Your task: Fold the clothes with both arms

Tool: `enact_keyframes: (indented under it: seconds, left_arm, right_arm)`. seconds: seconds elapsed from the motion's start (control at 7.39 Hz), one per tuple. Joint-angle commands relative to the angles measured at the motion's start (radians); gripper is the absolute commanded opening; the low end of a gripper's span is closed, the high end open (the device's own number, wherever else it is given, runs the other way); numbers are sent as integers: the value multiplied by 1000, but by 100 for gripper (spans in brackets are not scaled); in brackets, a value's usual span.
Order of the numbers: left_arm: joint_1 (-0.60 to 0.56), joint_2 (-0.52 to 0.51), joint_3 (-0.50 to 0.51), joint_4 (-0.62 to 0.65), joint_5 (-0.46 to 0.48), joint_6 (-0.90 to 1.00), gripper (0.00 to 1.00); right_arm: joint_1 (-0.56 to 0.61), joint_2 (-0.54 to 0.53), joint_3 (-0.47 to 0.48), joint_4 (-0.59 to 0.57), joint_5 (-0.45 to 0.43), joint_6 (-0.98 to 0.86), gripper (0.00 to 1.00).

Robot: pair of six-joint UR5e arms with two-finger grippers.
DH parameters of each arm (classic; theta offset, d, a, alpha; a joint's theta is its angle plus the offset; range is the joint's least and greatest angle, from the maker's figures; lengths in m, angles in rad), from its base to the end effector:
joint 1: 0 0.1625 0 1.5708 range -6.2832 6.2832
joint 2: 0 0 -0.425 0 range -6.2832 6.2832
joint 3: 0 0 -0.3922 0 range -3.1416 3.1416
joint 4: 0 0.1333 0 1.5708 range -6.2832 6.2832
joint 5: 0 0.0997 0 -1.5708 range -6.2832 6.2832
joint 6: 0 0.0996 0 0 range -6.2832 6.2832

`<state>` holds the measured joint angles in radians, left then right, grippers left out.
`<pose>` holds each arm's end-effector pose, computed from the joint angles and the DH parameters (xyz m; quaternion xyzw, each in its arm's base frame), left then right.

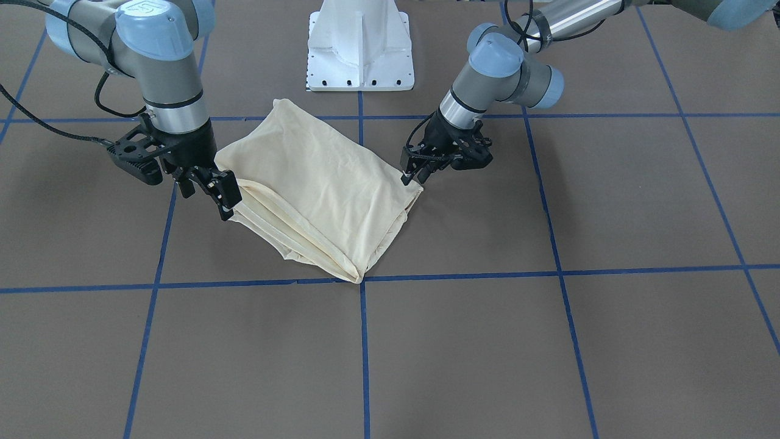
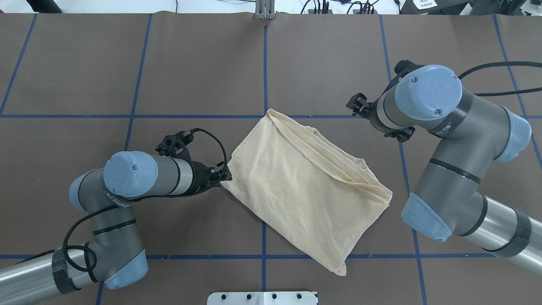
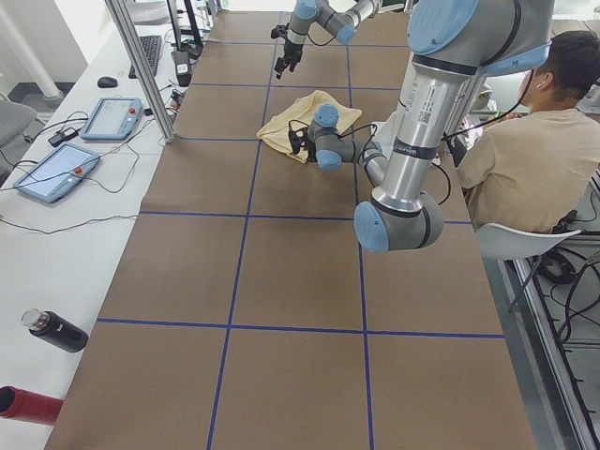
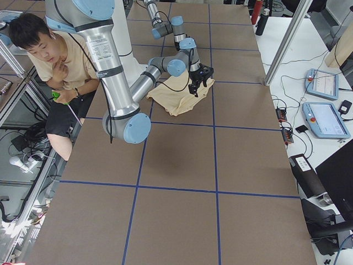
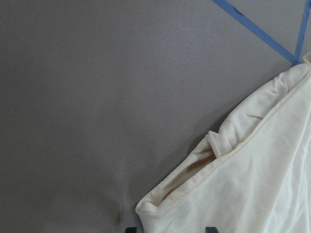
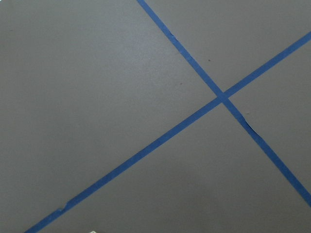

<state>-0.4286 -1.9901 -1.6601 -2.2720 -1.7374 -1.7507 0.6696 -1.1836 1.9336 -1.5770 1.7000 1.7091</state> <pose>0.5360 -0.3733 0.3011 0.0024 0.5708 -0.2004 0.7962 -0.3860 -0.4592 0.2939 0.0372 -0.3657 0.3438 0.8641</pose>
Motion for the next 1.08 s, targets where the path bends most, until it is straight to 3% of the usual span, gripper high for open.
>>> enact_keyframes:
  seconds: [0.0,0.41,0.68,0.95]
  left_arm:
    - [1,-1,14,0,18,3,43]
    - [-7,-1,19,46,27,7,44]
    - [-7,-3,19,46,27,7,38]
    - [-7,-7,19,46,27,7,0]
  right_arm:
    - [-2,-4,-2,0,-3,0,100]
    - [-7,-4,-2,0,-5,1,100]
    - [-7,-4,-4,0,-5,1,100]
    - [-8,-7,-4,0,-5,1,100]
